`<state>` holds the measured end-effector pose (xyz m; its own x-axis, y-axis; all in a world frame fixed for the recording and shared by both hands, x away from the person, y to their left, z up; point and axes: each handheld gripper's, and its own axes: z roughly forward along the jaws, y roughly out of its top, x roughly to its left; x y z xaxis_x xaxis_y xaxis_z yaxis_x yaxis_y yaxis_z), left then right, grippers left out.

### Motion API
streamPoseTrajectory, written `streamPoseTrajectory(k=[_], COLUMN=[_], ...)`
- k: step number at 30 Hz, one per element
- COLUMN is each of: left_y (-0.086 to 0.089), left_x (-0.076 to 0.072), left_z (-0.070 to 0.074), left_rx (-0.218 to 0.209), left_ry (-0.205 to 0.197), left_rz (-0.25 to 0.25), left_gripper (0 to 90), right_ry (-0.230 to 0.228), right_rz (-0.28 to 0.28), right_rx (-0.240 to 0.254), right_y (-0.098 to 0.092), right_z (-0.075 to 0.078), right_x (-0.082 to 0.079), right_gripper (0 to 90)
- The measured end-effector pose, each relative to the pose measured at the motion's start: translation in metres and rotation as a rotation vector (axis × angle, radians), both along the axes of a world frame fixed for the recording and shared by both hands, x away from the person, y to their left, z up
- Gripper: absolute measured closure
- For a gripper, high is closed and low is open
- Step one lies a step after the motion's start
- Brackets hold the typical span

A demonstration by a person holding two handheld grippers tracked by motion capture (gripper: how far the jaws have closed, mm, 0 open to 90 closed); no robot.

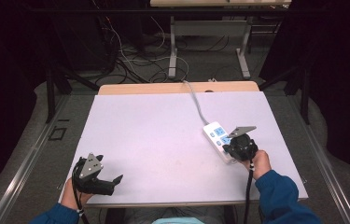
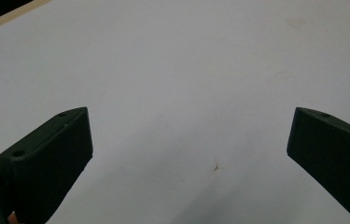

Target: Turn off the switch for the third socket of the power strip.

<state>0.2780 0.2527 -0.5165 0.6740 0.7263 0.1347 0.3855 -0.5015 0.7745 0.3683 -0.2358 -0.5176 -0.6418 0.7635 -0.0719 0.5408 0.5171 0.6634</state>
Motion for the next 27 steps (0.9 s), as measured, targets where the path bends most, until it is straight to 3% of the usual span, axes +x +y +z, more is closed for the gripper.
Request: streamPoseTrajectory(k=[8, 13, 27], left_y=[-0.0006, -0.0009, -0.0005], left_x=[-0.0002, -0.0002, 0.0005], left_z=[-0.0007, -0.0009, -0.0009], left_rx=[-0.004, -0.002, 0.006], left_ry=[0.014, 0.012, 0.008], left_rz=[-0.002, -0.004, -0.001], left_gripper=[0.2, 0.2, 0.2], right_ry=[-0.004, -0.001, 0.004], right_rz=[0.009, 0.004, -0.018], right_rx=[0.001, -0.038, -0.028], right_y=[0.0014, 0.0033, 0.0032], right_z=[-0.0028, -0.0042, -0.0055], right_x=[0.0015, 0.0017, 0.0003], right_gripper=[90.0, 90.0, 90.0])
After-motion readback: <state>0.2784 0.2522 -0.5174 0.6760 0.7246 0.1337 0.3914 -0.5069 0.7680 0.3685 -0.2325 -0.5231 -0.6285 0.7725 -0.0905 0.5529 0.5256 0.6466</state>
